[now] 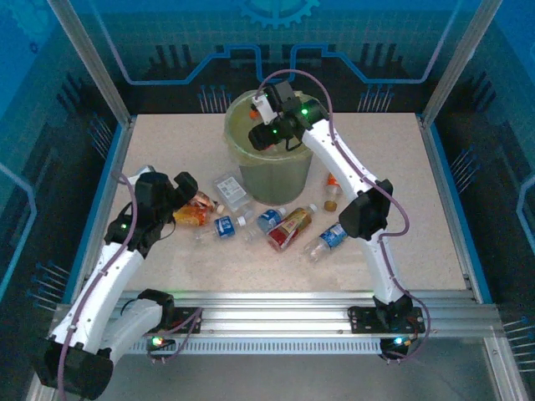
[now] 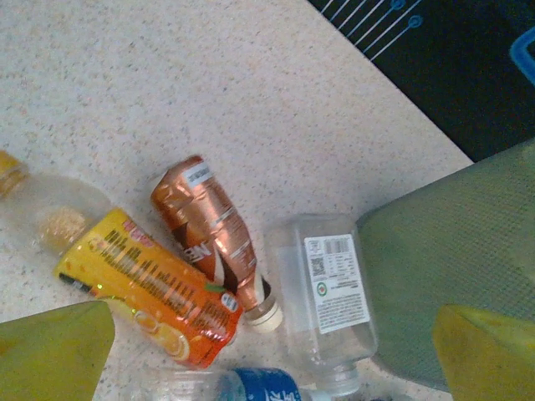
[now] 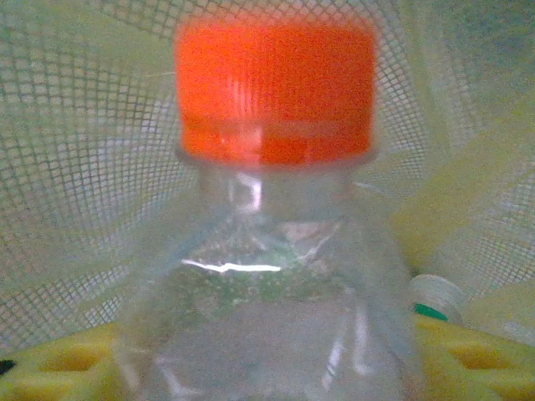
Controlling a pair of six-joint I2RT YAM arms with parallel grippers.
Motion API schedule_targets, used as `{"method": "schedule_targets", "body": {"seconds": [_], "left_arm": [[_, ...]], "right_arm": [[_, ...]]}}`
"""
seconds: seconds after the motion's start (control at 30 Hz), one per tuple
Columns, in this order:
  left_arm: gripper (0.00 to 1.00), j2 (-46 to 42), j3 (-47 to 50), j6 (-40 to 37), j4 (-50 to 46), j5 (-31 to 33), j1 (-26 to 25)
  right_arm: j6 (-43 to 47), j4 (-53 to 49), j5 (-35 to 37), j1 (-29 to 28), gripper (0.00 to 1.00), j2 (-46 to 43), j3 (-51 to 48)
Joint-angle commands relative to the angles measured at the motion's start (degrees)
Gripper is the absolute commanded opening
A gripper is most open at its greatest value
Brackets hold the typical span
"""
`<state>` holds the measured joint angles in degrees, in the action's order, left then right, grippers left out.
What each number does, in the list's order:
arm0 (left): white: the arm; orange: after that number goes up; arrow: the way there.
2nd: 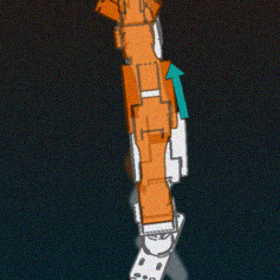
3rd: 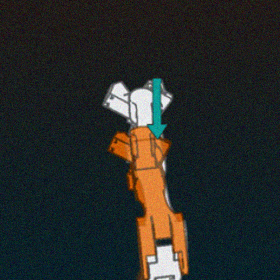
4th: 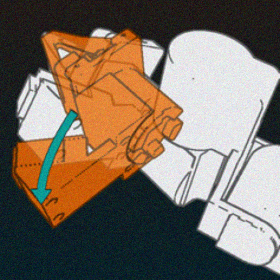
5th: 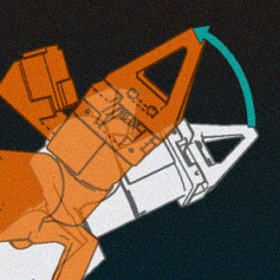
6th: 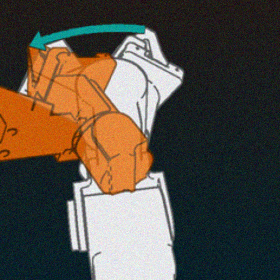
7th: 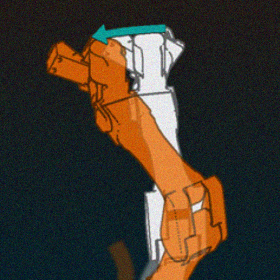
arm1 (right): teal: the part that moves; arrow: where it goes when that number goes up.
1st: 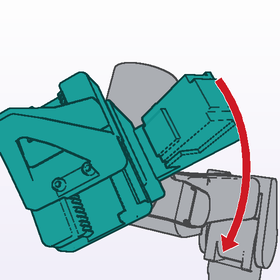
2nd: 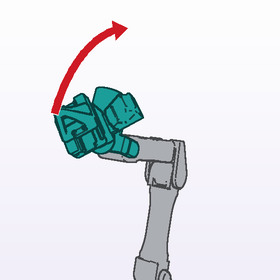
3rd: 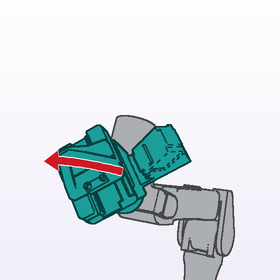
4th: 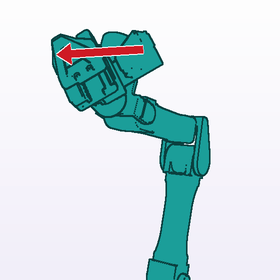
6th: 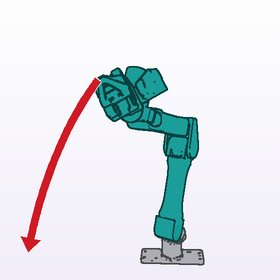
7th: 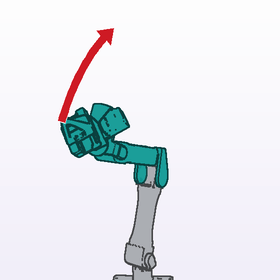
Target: Put the plastic bottles in the bin
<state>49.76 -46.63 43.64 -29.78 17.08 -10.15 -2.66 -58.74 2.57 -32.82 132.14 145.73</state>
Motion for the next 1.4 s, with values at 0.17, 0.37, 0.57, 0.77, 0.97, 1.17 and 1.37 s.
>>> {"method": "schedule_targets", "body": {"seconds": [0.17,0.37,0.57,0.77,0.97,1.17,1.37], "left_arm": [[0.99,-2.38,4.49,4.28,-4.39,-0.08,1.53],[0.99,-4.94,7.67,6.93,-3.48,-1.27,3.23],[0.99,-6.28,11.10,10.65,-0.27,-5.86,7.33],[0.99,-4.14,17.28,17.15,6.02,-14.66,15.01],[0.99,0.72,21.22,19.59,13.72,-21.01,20.20],[0.99,4.73,20.67,19.16,17.65,-21.83,21.68],[0.99,10.67,18.18,18.37,19.61,-21.67,22.70]], "right_arm": [[0.72,-1.14,0.25,0.90,0.87,-0.30,1.81],[1.01,-1.09,-0.28,0.85,1.00,-3.09,5.22],[0.39,-1.15,0.73,0.88,1.00,-7.66,5.47],[-4.19,-1.40,6.62,0.93,1.00,-14.85,-1.00],[-9.03,2.29,10.19,1.34,1.00,-26.23,-17.22],[-12.12,7.17,11.99,1.35,1.00,-36.15,-32.11],[-15.64,8.77,14.35,1.39,1.00,-41.96,-40.17]]}}
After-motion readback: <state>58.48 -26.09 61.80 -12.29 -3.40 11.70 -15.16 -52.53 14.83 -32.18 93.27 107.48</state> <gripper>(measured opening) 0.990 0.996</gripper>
